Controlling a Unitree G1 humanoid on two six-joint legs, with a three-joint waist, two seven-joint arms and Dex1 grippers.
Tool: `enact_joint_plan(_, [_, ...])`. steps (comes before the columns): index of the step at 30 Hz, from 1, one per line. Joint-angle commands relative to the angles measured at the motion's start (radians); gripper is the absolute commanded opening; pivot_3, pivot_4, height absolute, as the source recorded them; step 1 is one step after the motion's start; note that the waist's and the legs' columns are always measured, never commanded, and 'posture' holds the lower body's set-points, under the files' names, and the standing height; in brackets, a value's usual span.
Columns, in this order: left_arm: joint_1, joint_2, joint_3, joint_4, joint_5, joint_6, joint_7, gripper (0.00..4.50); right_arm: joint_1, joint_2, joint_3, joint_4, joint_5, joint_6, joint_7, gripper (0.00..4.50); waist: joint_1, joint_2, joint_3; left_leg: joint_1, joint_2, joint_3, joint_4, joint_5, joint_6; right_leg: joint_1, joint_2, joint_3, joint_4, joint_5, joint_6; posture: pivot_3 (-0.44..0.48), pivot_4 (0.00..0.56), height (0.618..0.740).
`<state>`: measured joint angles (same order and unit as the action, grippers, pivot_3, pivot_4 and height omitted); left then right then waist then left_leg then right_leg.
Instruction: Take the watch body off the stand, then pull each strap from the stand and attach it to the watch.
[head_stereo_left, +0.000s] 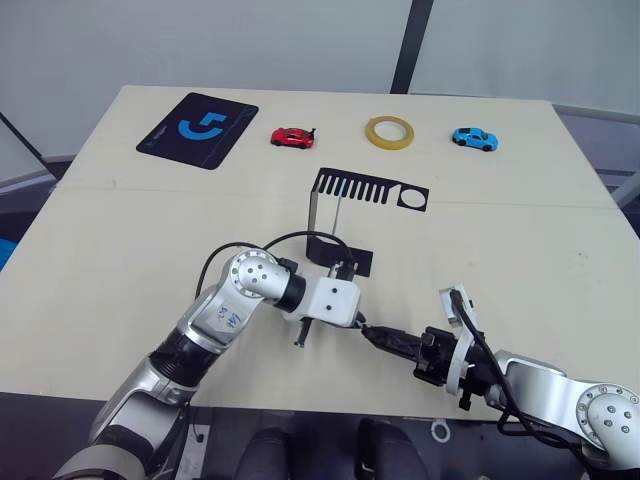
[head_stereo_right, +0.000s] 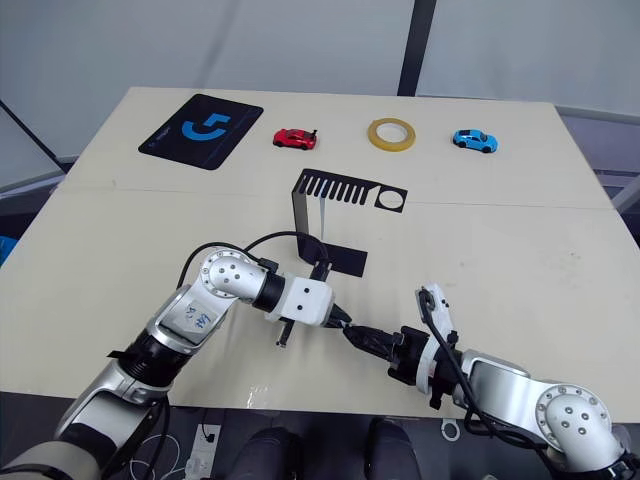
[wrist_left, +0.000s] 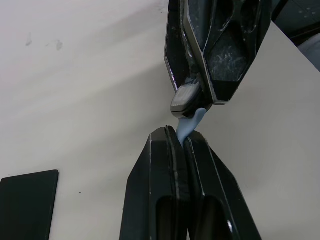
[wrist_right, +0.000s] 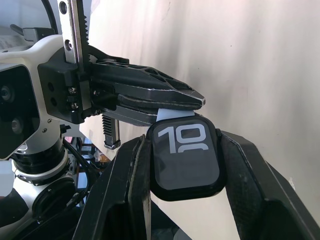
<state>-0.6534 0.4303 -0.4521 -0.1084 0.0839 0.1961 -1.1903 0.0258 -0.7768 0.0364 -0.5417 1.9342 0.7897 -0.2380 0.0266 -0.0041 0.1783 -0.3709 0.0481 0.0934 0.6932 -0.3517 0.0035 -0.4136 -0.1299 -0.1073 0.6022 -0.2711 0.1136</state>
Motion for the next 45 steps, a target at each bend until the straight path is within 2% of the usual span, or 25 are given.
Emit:
enact_joint_plan(1, [-0.008, -0.033, -0.030, -0.036, -0.014, -0.006, 0.015, 0.00, -0.011, 0.014, 0.019, -0.064, 0.038, 0.009, 0.038, 1.62, 0.000, 0.000, 0.000, 0.000, 0.000, 0.000, 0.000, 0.000, 0.000, 0.000, 0.000, 0.000, 0.000, 0.000, 0.000, 0.000, 0.150, 0.737])
enact_joint_plan(3, [-0.005, -0.027, -0.021, -0.047, -0.030, 0.018, 0.003, 0.00, -0.010, 0.012, 0.017, -0.064, 0.038, 0.011, 0.040, 1.62, 0.000, 0.000, 0.000, 0.000, 0.000, 0.000, 0.000, 0.000, 0.000, 0.000, 0.000, 0.000, 0.000, 0.000, 0.000, 0.000, 0.150, 0.737])
enact_joint_plan(6, [-0.003, 0.004, 0.006, -0.071, -0.068, 0.053, -0.031, 1.06, -0.007, 0.007, 0.011, -0.064, 0.038, 0.013, 0.047, 1.62, 0.000, 0.000, 0.000, 0.000, 0.000, 0.000, 0.000, 0.000, 0.000, 0.000, 0.000, 0.000, 0.000, 0.000, 0.000, 0.000, 0.150, 0.737])
enact_joint_plan(8, [-0.006, 0.039, 0.041, -0.087, -0.105, 0.043, -0.062, 1.98, -0.006, -0.002, 0.005, -0.061, 0.038, 0.014, 0.053, 1.62, 0.000, 0.000, 0.000, 0.000, 0.000, 0.000, 0.000, 0.000, 0.000, 0.000, 0.000, 0.000, 0.000, 0.000, 0.000, 0.000, 0.150, 0.737])
enact_joint_plan(9, [-0.005, 0.088, 0.073, -0.099, -0.141, 0.048, -0.105, 2.43, -0.002, -0.010, -0.005, -0.059, 0.038, 0.016, 0.061, 1.62, 0.000, 0.000, 0.000, 0.000, 0.000, 0.000, 0.000, 0.000, 0.000, 0.000, 0.000, 0.000, 0.000, 0.000, 0.000, 0.000, 0.150, 0.737])
enact_joint_plan(11, [-0.002, 0.163, 0.106, -0.114, -0.184, 0.068, -0.160, 2.43, 0.005, -0.022, -0.020, -0.057, 0.038, 0.020, 0.076, 1.62, -0.006, 0.000, 0.000, 0.000, 0.001, 0.000, 0.000, 0.000, 0.000, 0.000, 0.000, 0.000, 0.001, 0.000, 0.000, 0.000, 0.150, 0.737])
enact_joint_plan(14, [0.037, 0.331, 0.173, -0.040, -0.214, 0.001, -0.260, 2.43, 0.013, -0.050, -0.049, -0.060, -0.015, 0.045, 0.141, 1.62, -0.005, 0.001, 0.000, 0.001, 0.001, 0.000, 0.000, 0.000, 0.000, -0.001, 0.000, 0.000, 0.002, -0.001, -0.001, 0.000, 0.150, 0.737])
enact_joint_plan(15, [0.054, 0.369, 0.206, -0.006, -0.234, -0.009, -0.283, 2.66, 0.008, -0.059, -0.058, -0.072, -0.082, 0.049, 0.187, 1.62, -0.003, 0.001, 0.000, 0.001, 0.001, 0.000, 0.000, 0.000, 0.000, -0.001, 0.000, 0.000, 0.002, -0.001, -0.001, 0.000, 0.150, 0.737])
enact_joint_plan(17, [0.080, 0.380, 0.297, 0.054, -0.321, 0.039, -0.272, 3.20, -0.005, -0.081, -0.067, -0.111, -0.256, 0.047, 0.303, 1.62, -0.003, 0.001, 0.000, 0.000, 0.001, 0.000, 0.000, 0.000, 0.000, -0.001, 0.000, 0.000, 0.002, -0.001, -0.001, 0.000, 0.150, 0.737])
enact_joint_plan(18, [0.085, 0.380, 0.319, 0.069, -0.352, 0.062, -0.272, 3.66, -0.007, -0.085, -0.067, -0.124, -0.319, 0.041, 0.349, 1.62, -0.003, 0.001, 0.000, 0.000, 0.001, 0.000, 0.000, -0.001, 0.001, -0.002, 0.000, 0.001, 0.002, -0.001, -0.001, 0.000, 0.150, 0.737])
enact_joint_plan(20, [0.097, 0.346, 0.424, 0.130, -0.482, 0.065, -0.300, 4.49, -0.020, -0.178, 0.027, -0.201, -0.728, -0.089, 0.523, 1.62, 0.002, 0.001, 0.000, -0.001, 0.001, -0.001, 0.002, -0.002, 0.003, -0.001, 0.000, 0.000, 0.002, -0.001, -0.001, 0.000, 0.150, 0.737])
enact_joint_plan(23, [0.119, 0.326, 0.493, 0.205, -0.532, -0.026, -0.337, 4.50, -0.027, -0.244, 0.166, -0.205, -1.248, -0.394, 0.711, 1.62, 0.000, 0.000, -0.001, -0.003, 0.000, -0.001, 0.005, -0.002, 0.002, -0.001, 0.000, 0.000, 0.001, 0.000, 0.000, 0.000, 0.150, 0.737])
enact_joint_plan(26, [0.152, 0.314, 0.506, 0.198, -0.568, -0.090, -0.387, 4.50, -0.021, -0.208, 0.212, -0.140, -1.516, -0.620, 0.768, 1.62, -0.003, 0.000, -0.001, -0.003, 0.000, 0.000, 0.005, -0.002, 0.001, -0.002, 0.001, 0.000, 0.000, 0.000, 0.001, 0.000, 0.150, 0.737])
enact_joint_plan(29, [0.173, 0.299, 0.503, 0.145, -0.621, -0.074, -0.372, 4.50, -0.034, -0.166, 0.236, -0.074, -1.722, -0.808, 0.796, 1.62, -0.005, 0.000, 0.000, -0.003, 0.000, 0.002, 0.005, -0.002, 0.000, -0.002, 0.000, 0.000, 0.001, 0.000, 0.001, 0.000, 0.150, 0.737])
enact_joint_plan(36, [0.192, 0.299, 0.488, 0.120, -0.637, -0.088, -0.361, 4.50, -0.014, -0.102, 0.222, -0.034, -1.887, -0.956, 0.847, 1.62, -0.005, 0.000, 0.000, 0.000, 0.000, 0.002, 0.005, -0.002, -0.001, -0.001, 0.000, 0.000, 0.002, 0.000, 0.001, 0.000, 0.150, 0.737])
enact_joint_plan(45, [0.195, 0.305, 0.480, 0.122, -0.634, -0.099, -0.358, 4.50, -0.018, -0.059, 0.197, -0.010, -1.924, -0.963, 0.906, 1.62, -0.005, 0.000, 0.000, 0.000, 0.000, 0.002, 0.005, -0.002, -0.001, 0.000, 0.000, 0.000, 0.003, 0.000, 0.001, 0.000, 0.150, 0.737])
